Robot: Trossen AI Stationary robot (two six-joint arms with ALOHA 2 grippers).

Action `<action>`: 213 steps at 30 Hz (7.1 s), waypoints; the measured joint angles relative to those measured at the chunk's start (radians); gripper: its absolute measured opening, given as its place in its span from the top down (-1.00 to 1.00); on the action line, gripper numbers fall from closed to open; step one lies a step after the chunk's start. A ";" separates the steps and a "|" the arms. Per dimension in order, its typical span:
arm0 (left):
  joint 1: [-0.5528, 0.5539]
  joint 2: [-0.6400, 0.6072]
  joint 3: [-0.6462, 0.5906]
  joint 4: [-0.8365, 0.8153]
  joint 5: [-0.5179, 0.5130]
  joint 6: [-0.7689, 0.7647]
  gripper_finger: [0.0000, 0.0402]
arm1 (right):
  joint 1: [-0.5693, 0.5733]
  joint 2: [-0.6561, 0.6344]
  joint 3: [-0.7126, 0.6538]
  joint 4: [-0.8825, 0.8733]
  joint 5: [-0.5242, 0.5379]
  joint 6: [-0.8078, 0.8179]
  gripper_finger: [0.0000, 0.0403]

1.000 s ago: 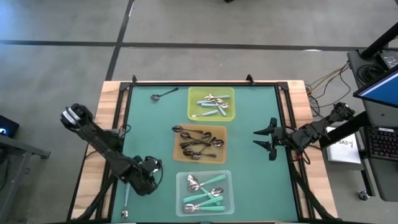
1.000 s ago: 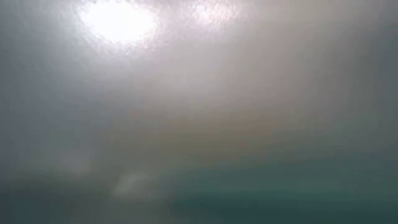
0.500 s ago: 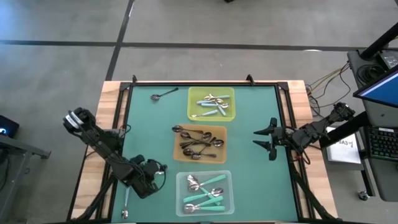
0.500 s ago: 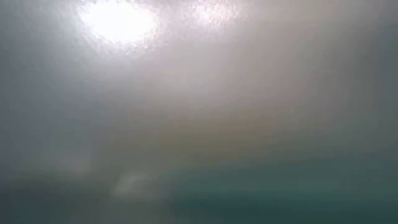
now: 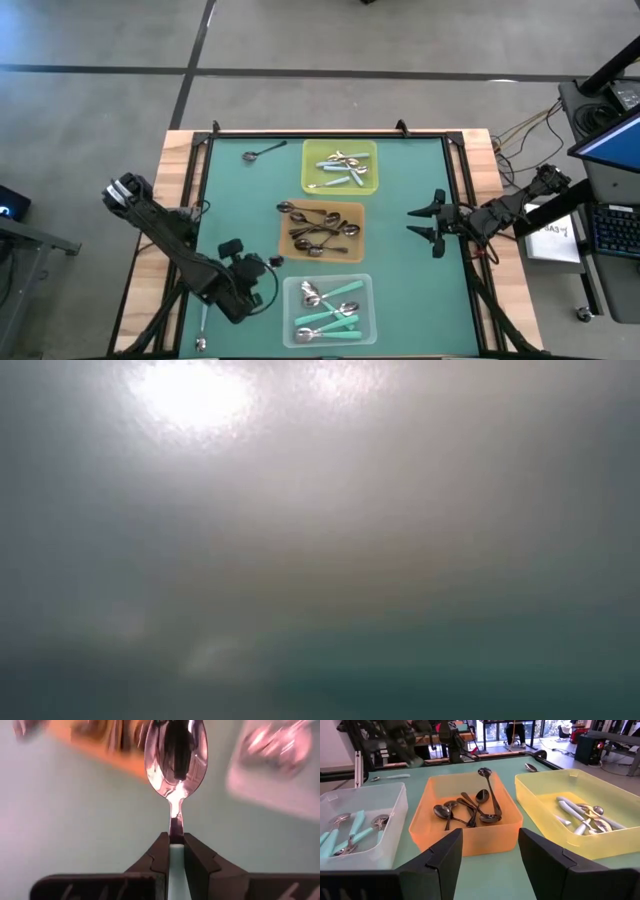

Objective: Sort silverware by color (type)
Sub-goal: Put the green spoon into the transparent bin, then put the blue spoon into the yellow bin

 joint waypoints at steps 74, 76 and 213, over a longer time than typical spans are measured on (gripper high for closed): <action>-0.259 0.083 -0.087 0.019 0.708 -0.998 0.24 | 0.000 0.000 0.000 0.000 0.000 0.000 0.08; -0.260 0.096 -0.087 0.030 0.708 -0.997 0.24 | 0.000 0.000 0.000 0.000 0.000 0.000 0.08; 0.889 -0.158 -0.294 1.426 0.285 1.090 0.97 | 0.000 0.000 0.000 0.000 0.000 0.000 0.08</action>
